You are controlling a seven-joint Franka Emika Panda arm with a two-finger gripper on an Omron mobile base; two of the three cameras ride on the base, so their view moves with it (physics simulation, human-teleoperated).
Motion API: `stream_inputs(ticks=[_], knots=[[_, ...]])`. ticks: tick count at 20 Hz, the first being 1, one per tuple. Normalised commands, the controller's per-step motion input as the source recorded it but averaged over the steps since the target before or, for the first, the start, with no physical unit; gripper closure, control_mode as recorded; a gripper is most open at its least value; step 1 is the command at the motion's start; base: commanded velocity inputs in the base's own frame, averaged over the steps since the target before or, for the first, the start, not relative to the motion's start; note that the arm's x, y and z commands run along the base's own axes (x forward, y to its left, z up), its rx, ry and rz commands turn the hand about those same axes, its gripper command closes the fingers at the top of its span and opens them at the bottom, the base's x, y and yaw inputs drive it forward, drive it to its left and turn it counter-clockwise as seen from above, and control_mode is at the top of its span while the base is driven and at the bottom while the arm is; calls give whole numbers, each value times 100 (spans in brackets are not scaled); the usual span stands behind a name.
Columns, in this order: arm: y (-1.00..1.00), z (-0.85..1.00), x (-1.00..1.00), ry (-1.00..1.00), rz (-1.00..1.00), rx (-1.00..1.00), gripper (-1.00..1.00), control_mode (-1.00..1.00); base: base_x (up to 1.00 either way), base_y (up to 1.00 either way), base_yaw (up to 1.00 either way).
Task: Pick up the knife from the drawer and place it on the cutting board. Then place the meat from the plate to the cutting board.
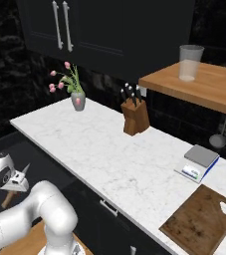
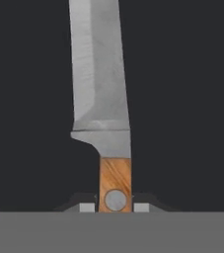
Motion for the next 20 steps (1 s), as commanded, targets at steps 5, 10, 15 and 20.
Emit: stream_inputs(ticks=[5,10,15,20], knots=[[75,31,-30,1,0,0,100,-100,0,0,0],[15,100,-34,-1,0,0,100,-100,0,0,0],[-30,100,-19,-7,-1,0,100,-100,0,0,0],[-68,100,-36,-14,-5,0,100,-100,0,0,0]])
